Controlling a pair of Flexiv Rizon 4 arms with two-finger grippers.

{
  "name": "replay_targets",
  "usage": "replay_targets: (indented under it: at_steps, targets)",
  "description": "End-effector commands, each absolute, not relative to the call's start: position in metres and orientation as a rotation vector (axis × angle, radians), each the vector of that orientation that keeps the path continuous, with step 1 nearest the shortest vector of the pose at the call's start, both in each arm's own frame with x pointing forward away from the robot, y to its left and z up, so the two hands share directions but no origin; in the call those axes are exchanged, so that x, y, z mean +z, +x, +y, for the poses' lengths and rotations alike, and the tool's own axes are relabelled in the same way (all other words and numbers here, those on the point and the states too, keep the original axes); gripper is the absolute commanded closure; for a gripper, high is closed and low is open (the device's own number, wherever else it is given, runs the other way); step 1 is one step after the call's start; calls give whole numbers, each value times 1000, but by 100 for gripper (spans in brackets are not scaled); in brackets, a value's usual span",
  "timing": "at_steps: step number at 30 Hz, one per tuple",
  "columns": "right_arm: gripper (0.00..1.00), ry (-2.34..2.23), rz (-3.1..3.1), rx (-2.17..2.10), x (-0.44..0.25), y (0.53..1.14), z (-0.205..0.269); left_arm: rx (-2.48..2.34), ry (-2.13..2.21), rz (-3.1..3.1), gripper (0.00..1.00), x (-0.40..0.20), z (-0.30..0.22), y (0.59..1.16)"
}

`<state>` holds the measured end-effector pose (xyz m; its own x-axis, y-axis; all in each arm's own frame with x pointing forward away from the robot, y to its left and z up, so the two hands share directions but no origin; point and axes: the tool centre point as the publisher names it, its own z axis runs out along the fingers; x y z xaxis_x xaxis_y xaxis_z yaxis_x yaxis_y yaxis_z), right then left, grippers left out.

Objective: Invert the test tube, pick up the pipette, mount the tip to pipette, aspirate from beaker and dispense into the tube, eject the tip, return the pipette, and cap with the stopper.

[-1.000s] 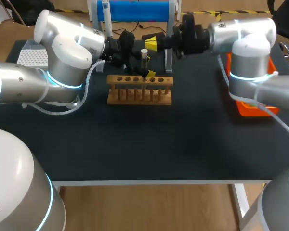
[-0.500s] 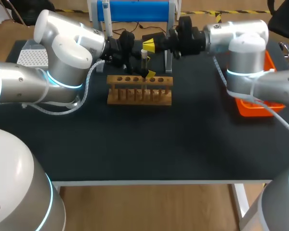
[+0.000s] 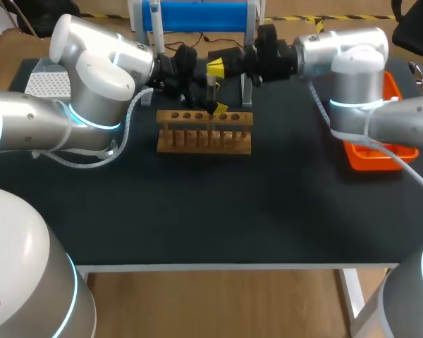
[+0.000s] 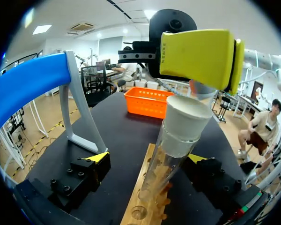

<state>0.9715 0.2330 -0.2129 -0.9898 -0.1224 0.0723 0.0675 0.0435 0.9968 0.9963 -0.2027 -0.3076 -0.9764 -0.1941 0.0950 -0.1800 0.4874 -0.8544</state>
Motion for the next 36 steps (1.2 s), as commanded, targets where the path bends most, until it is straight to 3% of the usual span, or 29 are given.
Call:
replay_targets:
  at_steps: [1, 28, 36]
  targets:
    - [100, 58, -2162, -2077, -217, 975, 235, -1544, -342, 2697, 0, -307, -203, 996]
    - [100, 12, -2146, -2066, -244, 974, 235, -1544, -342, 2697, 0, -307, -203, 996]
    - [100, 67, -2137, -2111, -216, 974, 232, -1544, -342, 2697, 0, -307, -203, 996]
